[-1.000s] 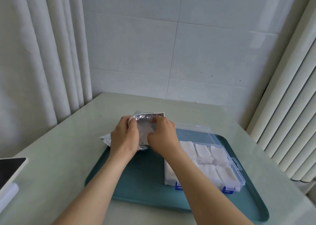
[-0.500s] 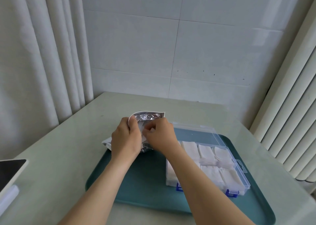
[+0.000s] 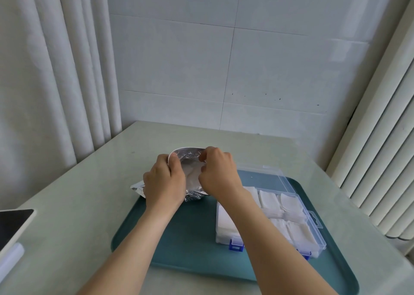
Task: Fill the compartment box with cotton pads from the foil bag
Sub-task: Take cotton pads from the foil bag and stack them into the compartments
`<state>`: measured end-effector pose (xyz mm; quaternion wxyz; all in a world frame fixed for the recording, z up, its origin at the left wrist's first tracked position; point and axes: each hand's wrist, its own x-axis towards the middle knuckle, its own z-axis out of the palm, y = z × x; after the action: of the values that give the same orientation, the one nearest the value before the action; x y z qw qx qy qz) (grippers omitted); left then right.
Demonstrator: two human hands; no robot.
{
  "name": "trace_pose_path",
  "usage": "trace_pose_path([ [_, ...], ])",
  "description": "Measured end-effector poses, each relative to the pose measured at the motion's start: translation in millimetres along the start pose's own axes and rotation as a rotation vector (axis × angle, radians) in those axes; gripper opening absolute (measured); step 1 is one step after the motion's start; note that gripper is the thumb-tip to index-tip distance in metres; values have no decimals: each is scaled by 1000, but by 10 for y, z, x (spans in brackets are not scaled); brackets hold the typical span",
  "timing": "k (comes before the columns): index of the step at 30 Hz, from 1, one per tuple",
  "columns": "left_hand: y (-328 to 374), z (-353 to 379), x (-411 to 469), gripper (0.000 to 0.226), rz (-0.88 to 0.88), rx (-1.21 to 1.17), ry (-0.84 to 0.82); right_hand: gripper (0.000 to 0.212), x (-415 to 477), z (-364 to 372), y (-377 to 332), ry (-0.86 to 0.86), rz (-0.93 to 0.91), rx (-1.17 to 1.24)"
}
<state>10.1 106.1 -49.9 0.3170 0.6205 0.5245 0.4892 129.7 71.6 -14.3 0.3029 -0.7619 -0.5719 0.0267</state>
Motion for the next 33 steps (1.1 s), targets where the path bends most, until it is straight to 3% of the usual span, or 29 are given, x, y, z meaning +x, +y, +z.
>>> trace_pose_path([
  [10, 15, 5, -25, 29, 71, 29, 15, 33, -5, -63, 47, -231, 48, 122],
  [16, -41, 25, -12, 28, 126, 59, 39, 35, -31, -240, -15, -183, 137, 297],
  [21, -145, 60, 17, 32, 128, 135, 37, 30, -25, -508, 15, -214, 115, 234],
  [24, -108, 42, -7, 23, 94, 129, -1, 27, -25, -641, 28, -162, 95, 244],
  [28, 96, -78, -113, 71, 92, 175, -124, 25, -98, -819, 91, -23, 60, 330],
  [30, 178, -110, -183, 84, 202, 158, -112, 23, -159, -875, 164, 53, 42, 362],
  [33, 242, -79, -269, 67, 422, 106, -11, 16, -293, -906, 286, 134, 24, 440],
])
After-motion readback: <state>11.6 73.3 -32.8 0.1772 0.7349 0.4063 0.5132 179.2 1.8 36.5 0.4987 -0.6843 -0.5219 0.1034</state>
